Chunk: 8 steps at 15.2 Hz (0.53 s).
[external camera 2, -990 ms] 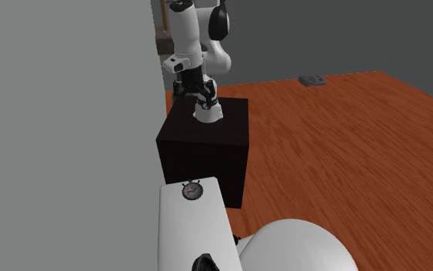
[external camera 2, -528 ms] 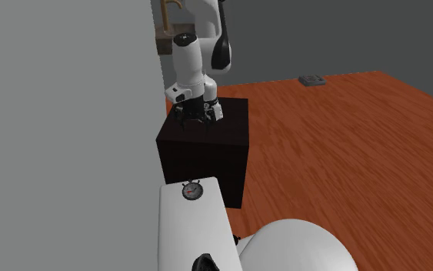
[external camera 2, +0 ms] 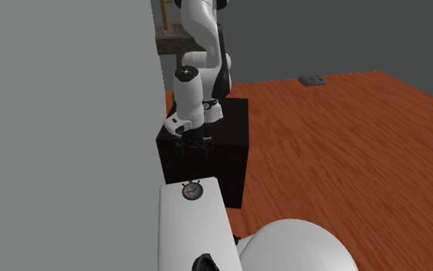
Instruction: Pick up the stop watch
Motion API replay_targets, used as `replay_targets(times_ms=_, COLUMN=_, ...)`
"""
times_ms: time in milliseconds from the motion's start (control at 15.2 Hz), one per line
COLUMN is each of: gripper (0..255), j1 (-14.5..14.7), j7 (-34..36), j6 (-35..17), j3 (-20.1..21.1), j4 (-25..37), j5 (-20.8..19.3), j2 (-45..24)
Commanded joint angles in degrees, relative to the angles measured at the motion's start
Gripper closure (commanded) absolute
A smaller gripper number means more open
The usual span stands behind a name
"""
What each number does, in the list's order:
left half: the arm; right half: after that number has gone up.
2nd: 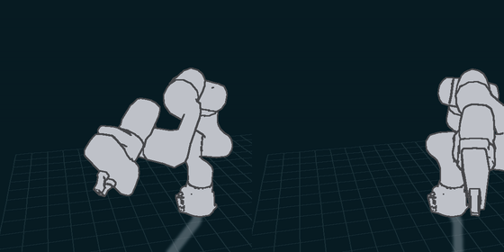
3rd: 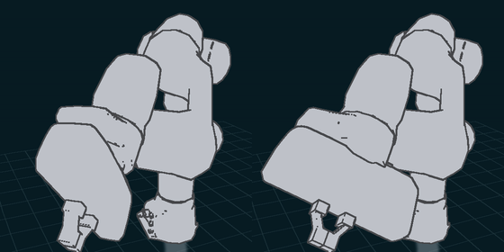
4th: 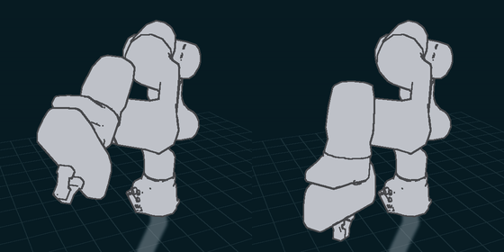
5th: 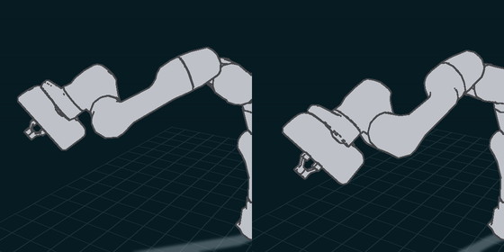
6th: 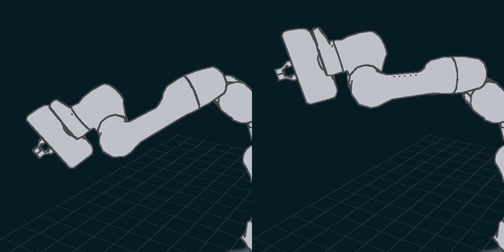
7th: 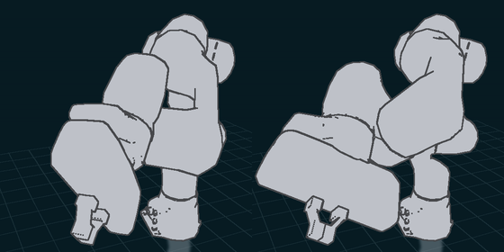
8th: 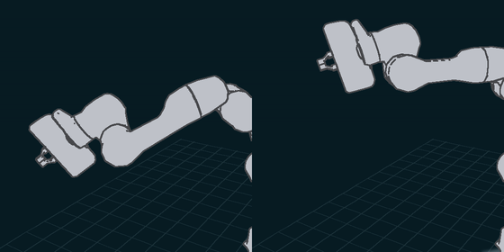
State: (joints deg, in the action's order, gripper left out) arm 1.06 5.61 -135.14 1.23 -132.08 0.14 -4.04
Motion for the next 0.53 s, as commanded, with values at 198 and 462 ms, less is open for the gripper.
replay_targets(times_ms=198, gripper=0, j1=0.4, j7=1.6, j6=-4.1, j3=-0.3, j4=6.5, j5=-1.8, j2=-10.3)
replay_targets(times_ms=462, gripper=0, j1=0.4, j7=1.7, j6=-6.8, j3=-0.3, j4=6.1, j5=-2.0, j2=-12.7)
